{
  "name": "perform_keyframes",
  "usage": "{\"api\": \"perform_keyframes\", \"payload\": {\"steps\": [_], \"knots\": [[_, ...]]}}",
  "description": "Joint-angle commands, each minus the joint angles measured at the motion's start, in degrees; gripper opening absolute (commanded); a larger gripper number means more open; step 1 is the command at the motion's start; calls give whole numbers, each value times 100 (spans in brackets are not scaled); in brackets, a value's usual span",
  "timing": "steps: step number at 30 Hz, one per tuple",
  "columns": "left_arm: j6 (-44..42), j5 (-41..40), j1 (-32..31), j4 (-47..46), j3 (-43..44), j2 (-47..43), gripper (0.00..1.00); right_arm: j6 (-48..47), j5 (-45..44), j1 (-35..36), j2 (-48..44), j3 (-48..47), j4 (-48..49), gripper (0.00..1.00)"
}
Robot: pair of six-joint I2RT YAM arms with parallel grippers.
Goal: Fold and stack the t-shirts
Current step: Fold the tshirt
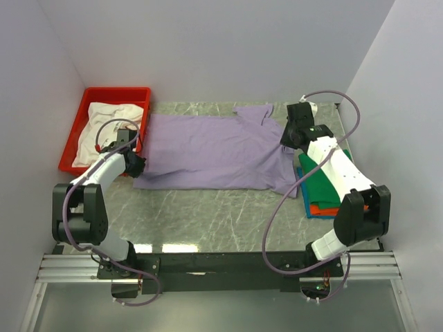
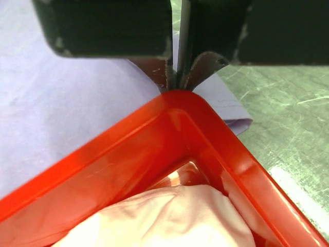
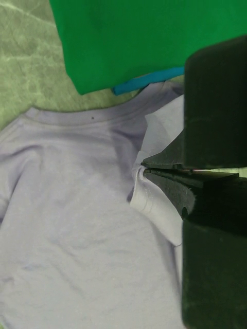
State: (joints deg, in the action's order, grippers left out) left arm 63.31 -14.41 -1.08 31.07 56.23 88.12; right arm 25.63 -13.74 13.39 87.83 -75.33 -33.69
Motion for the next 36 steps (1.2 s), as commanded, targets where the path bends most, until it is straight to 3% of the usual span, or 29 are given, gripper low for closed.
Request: {"api": "perform_keyframes", "payload": {"steps": [1,8,21,32,34,36], "knots": [[67,-79,91,-417,55,-356,8,-23,-147,-64,-416,106,179,0],[112,9,91,-532,-165,-770,7,-23,-252,-91,-671,352,205,0],[164,-88,82,-435,222,-181,8,-93,-50,-126,93,-350,179,0],[156,-158,91,-672,152,30,41,-163,-6,-249,1192,-1124,83,0],[147,-149,91,-690,169,74,45,-172,-41,-258,1358,-1256,21,3],[68,-132,91,-733,187,74,52,-190,-94,-266,1447,-1387,-111,16]]}}
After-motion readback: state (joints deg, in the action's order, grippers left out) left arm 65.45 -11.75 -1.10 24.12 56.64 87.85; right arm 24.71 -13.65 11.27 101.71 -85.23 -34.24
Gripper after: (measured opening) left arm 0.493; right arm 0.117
